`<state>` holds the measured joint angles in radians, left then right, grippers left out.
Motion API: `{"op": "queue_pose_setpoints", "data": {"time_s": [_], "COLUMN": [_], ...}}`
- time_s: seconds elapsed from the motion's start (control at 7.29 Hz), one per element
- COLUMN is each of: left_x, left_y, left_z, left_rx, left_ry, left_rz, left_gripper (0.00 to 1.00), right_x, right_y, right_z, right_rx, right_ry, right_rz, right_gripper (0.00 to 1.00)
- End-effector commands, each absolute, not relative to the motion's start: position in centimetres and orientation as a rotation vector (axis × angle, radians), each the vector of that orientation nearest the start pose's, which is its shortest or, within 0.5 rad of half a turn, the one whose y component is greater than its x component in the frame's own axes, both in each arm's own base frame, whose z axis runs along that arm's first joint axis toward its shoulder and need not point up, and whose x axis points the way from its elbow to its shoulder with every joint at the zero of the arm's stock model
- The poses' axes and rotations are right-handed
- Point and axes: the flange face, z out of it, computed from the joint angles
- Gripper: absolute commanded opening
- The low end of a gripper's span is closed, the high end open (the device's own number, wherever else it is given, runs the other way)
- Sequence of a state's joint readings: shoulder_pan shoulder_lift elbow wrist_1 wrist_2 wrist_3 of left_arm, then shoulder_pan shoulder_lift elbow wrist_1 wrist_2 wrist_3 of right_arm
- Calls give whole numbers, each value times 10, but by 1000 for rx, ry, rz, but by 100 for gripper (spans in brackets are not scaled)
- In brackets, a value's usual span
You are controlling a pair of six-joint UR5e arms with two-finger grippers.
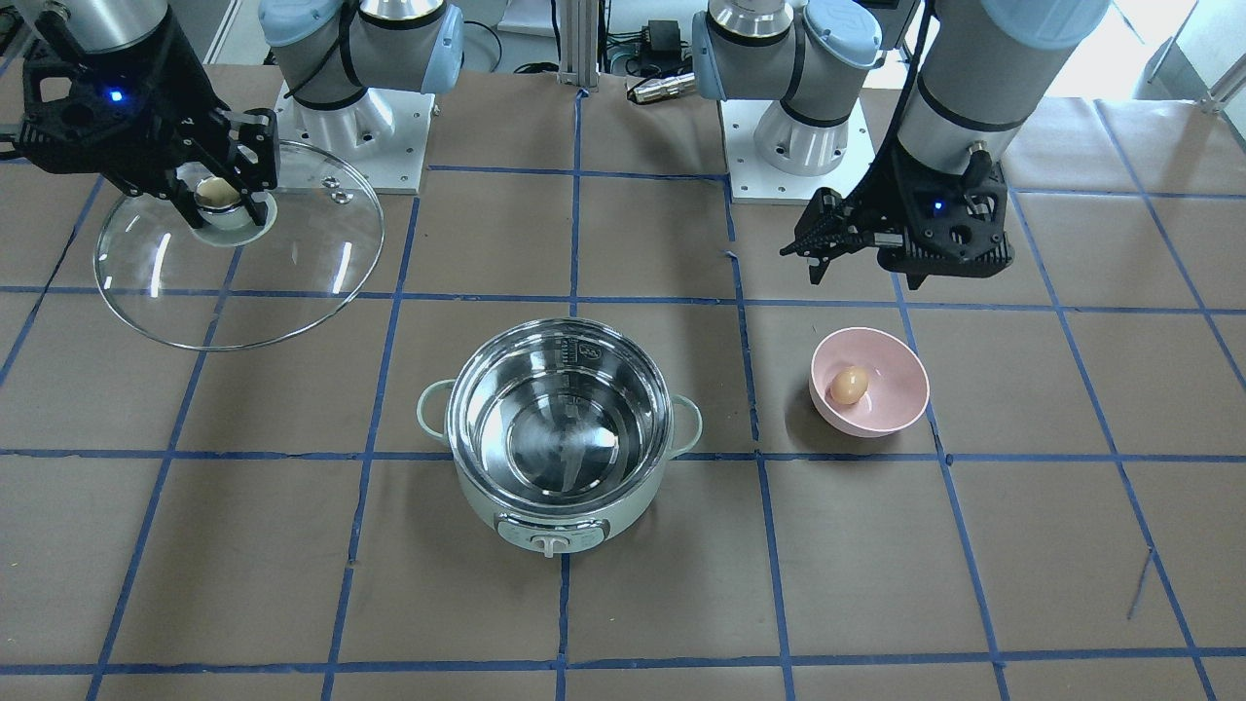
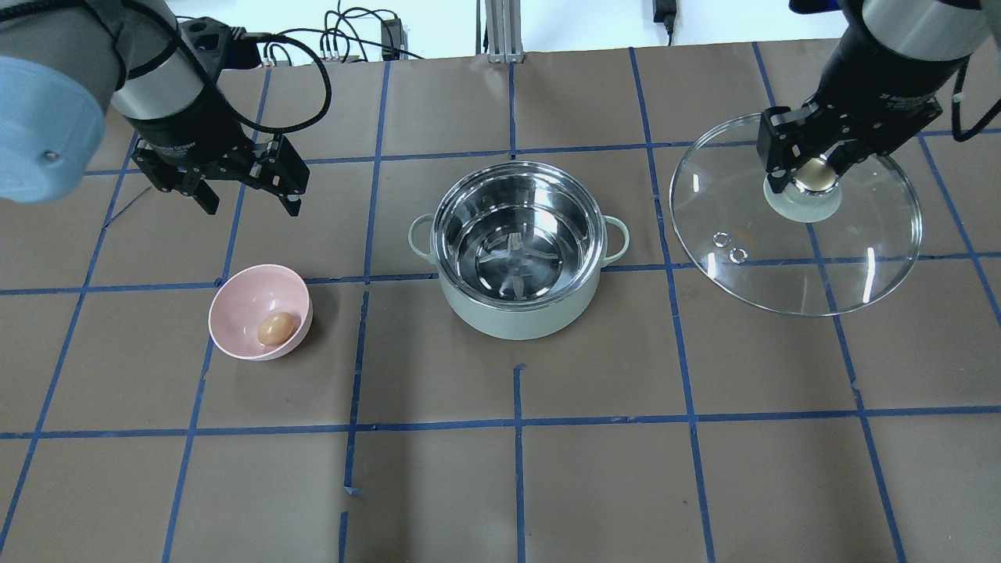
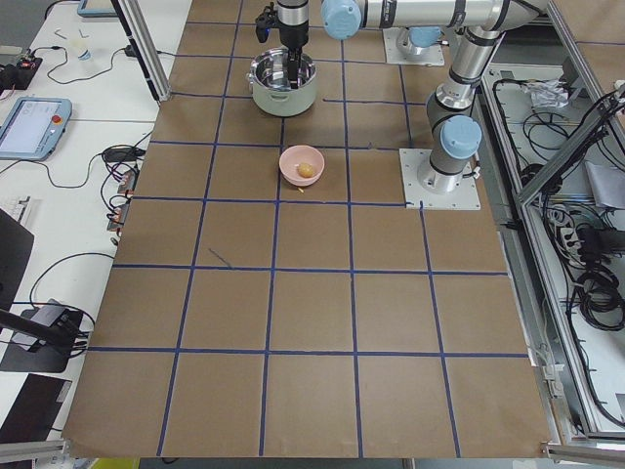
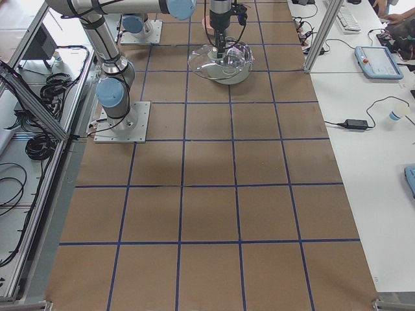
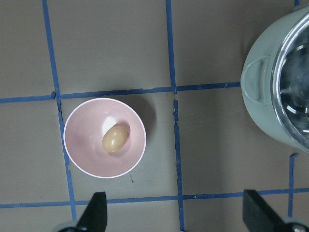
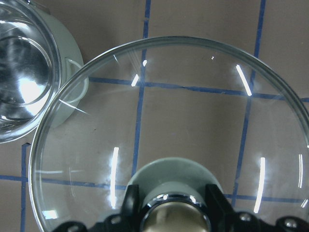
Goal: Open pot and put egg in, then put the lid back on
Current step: 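Move the left gripper over the pink bowl holding the egg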
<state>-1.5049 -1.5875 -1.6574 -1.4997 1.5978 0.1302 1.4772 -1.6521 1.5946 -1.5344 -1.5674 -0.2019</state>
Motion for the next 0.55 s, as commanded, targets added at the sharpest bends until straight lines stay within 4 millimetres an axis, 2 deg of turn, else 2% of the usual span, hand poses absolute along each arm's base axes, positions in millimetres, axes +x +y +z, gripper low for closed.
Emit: {"op": "queue_pose_setpoints", "data": {"time_s": [0.0,0.14,0.27,0.41], "left_x": [-49,-39,-24,-19], "left_y": [-494,-484,-473,-462], "left_z": [368,335,308,288], "left_rx": [196,291,309,315], "left_ry": [3114,3106,3108,3114], "left_rz": [60,67,75,95], "left_gripper": [96,95,94,94], "right_x": [91,91,92,92], "right_y": [-468,-467,-468,-468], "right_z": [505,506,505,505], "right_rx": [-166,-161,-161,-161], "right_ry": [3126,3126,3123,3123], "right_rz": [-27,-29,-28,-28], "right_gripper": [31,31,31,31]}}
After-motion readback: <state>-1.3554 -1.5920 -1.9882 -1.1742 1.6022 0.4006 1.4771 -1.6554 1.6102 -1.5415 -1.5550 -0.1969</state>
